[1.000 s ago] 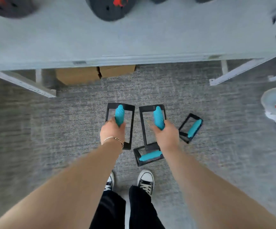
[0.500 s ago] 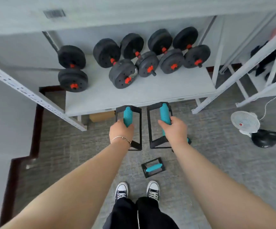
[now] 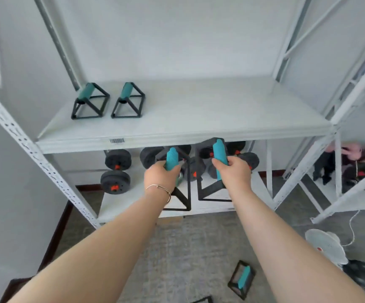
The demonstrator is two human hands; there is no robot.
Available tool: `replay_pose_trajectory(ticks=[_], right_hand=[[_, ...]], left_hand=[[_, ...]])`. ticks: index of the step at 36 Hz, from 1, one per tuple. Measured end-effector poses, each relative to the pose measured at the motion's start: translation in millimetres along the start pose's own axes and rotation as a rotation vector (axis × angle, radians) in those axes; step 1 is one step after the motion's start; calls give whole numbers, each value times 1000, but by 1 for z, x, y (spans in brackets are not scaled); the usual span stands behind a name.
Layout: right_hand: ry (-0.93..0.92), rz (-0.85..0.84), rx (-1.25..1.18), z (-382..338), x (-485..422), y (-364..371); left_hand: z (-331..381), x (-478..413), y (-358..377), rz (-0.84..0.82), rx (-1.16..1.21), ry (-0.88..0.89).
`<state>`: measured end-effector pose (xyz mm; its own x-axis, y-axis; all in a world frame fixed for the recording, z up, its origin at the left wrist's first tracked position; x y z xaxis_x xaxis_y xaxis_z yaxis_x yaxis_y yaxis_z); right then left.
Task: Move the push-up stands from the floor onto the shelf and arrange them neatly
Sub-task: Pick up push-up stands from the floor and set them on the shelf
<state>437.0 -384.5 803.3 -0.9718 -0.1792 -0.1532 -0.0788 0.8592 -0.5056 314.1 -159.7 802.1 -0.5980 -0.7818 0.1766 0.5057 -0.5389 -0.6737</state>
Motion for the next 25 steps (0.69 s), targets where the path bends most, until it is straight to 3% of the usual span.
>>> replay_pose_trajectory(ticks=[11,25], right_hand=[[-100,-6,-45,-76,-96,-18],[-25,-4,4,-104,-269,68]], left_hand=[[102,-58,-51,90,181,52],[155,-259,-34,4,180,-17]])
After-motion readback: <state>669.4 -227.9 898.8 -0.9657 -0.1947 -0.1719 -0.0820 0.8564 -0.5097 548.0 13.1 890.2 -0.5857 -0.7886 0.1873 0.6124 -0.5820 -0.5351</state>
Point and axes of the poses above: each hand's wrist, its own x-axis away from the middle knuckle, its own y-axis out of the palm, z = x × y, the point moved 10 cm from there along -x, towards the middle knuckle, and after that the axes turned 10 degrees about -y, right-handed, at the moved point
